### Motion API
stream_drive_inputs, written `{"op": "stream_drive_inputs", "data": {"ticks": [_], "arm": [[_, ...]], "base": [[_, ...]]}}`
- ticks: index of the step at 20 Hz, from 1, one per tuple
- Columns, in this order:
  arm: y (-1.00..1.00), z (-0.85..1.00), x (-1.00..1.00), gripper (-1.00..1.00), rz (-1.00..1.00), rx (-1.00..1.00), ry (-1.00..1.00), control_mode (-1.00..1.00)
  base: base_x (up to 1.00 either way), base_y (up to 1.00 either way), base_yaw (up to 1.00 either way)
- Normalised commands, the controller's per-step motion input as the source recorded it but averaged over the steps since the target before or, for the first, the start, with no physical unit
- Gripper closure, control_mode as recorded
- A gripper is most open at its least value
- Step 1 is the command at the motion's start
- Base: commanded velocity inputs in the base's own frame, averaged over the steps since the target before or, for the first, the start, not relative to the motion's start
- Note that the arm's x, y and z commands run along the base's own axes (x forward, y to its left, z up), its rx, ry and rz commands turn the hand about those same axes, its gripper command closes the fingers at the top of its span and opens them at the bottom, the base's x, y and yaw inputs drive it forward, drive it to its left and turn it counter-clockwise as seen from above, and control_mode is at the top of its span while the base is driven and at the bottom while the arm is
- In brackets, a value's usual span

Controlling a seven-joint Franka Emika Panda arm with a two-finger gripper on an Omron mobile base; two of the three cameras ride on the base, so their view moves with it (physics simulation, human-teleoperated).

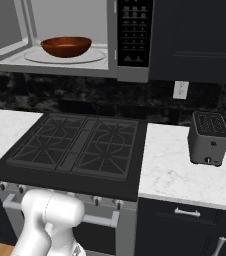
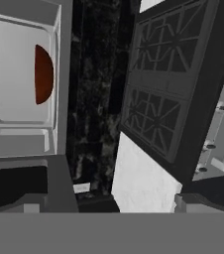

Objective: Open the microwave, place the bowl with waffle inside the microwave, then close the microwave door and turn it on.

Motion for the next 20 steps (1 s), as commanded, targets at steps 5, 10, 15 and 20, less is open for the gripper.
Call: {"op": "stream_drive_inputs", "data": {"ticks": [5, 10, 15, 20], "arm": [[0.16, -0.42, 0.73, -1.0, 0.0, 0.0, -0.05, -1.0], [0.42, -0.64, 0.5, -1.0, 0.0, 0.0, -0.17, -1.0], [0.35, -0.84, 0.27, -1.0, 0.0, 0.0, -0.21, -1.0], [0.01, -0.67, 0.21, -1.0, 0.03, 0.04, -0.21, -1.0]], "base": [[0.0, 0.0, 0.0], [0.0, 0.0, 0.0], [0.0, 0.0, 0.0], [0.0, 0.0, 0.0]]}}
